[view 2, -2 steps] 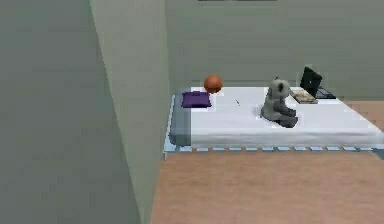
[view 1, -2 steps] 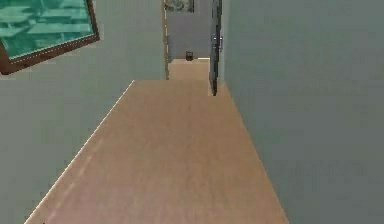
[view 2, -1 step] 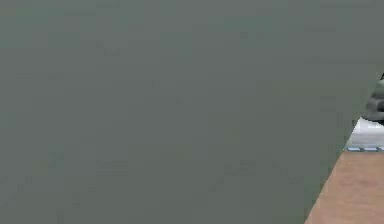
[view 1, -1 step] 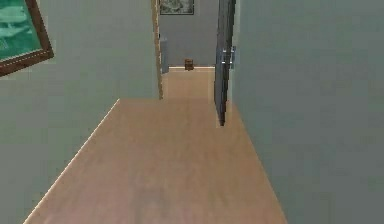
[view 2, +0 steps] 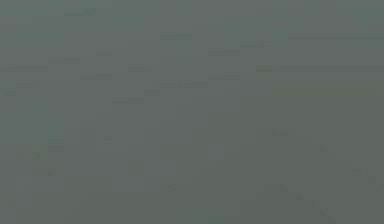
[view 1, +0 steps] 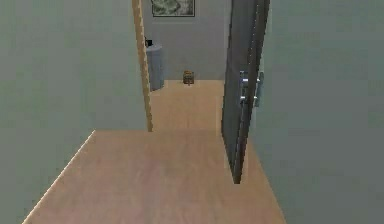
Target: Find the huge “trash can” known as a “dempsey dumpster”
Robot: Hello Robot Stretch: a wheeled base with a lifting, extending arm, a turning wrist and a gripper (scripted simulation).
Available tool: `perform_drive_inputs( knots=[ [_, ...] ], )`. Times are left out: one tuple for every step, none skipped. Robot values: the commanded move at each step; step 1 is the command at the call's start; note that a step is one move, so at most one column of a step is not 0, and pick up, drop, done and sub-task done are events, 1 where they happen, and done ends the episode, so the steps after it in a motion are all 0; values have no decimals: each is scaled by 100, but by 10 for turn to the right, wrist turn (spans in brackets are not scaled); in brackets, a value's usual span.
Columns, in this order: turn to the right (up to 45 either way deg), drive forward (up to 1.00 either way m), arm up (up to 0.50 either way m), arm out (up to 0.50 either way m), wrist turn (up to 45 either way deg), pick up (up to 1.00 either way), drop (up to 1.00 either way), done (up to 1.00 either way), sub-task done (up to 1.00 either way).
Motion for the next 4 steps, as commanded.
perform_drive_inputs(
  knots=[
    [0, 100, 0, 0, 0, 0, 0, 0, 0],
    [0, 15, 0, 0, 0, 0, 0, 0, 0],
    [0, 100, 0, 0, 0, 0, 0, 0, 0],
    [0, 20, 0, 0, 0, 0, 0, 0, 0]
  ],
)
